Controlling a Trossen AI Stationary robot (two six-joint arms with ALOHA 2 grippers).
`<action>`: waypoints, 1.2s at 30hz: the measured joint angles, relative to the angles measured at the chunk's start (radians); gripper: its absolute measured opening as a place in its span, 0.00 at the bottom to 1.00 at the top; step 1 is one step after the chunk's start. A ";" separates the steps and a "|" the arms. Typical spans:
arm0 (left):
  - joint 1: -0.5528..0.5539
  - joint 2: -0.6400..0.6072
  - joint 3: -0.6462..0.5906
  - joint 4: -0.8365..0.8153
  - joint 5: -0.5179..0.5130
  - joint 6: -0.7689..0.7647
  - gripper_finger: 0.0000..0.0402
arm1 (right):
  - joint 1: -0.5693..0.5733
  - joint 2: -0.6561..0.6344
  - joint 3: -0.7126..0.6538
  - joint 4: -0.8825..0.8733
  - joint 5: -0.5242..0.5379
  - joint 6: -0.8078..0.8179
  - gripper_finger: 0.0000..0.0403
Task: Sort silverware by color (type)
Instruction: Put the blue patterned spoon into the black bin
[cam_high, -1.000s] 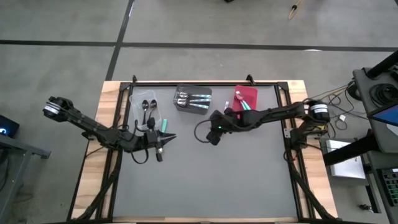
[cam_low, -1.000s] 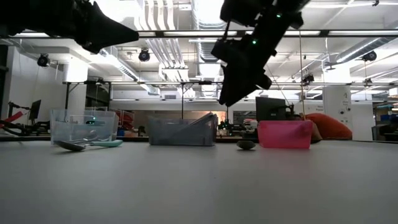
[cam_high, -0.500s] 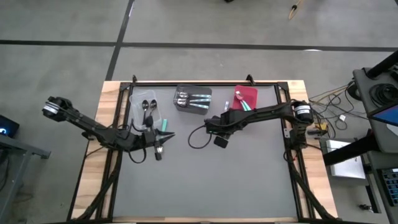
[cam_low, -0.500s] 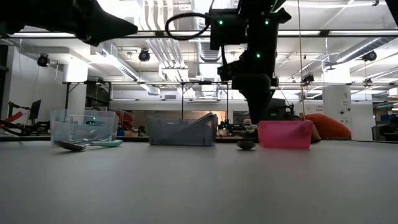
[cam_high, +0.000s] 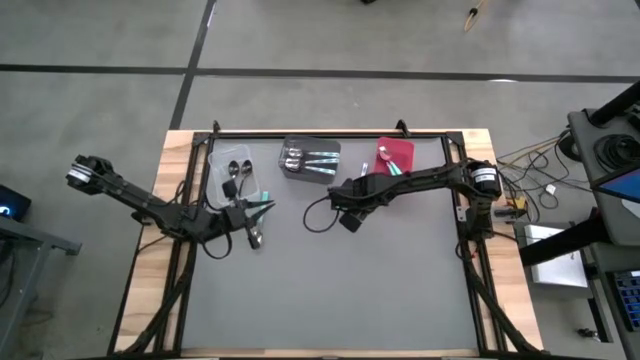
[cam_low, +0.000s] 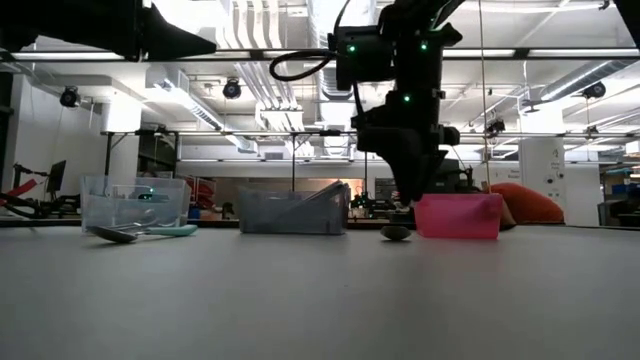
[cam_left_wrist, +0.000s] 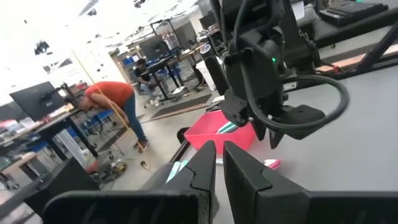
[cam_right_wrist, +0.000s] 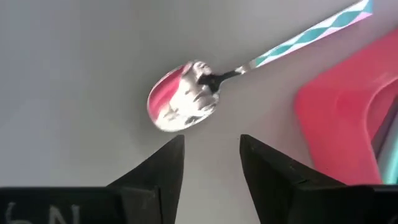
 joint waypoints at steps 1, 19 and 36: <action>0.000 -0.002 0.000 0.000 0.000 0.008 0.03 | -0.002 0.000 0.002 0.002 0.001 0.013 0.38; 0.000 -0.002 0.000 -0.002 -0.001 0.001 0.03 | -0.004 0.032 -0.009 0.207 0.028 0.070 0.46; -0.001 0.002 0.000 -0.008 0.001 -0.016 0.03 | 0.002 0.154 -0.007 0.183 0.031 0.061 0.41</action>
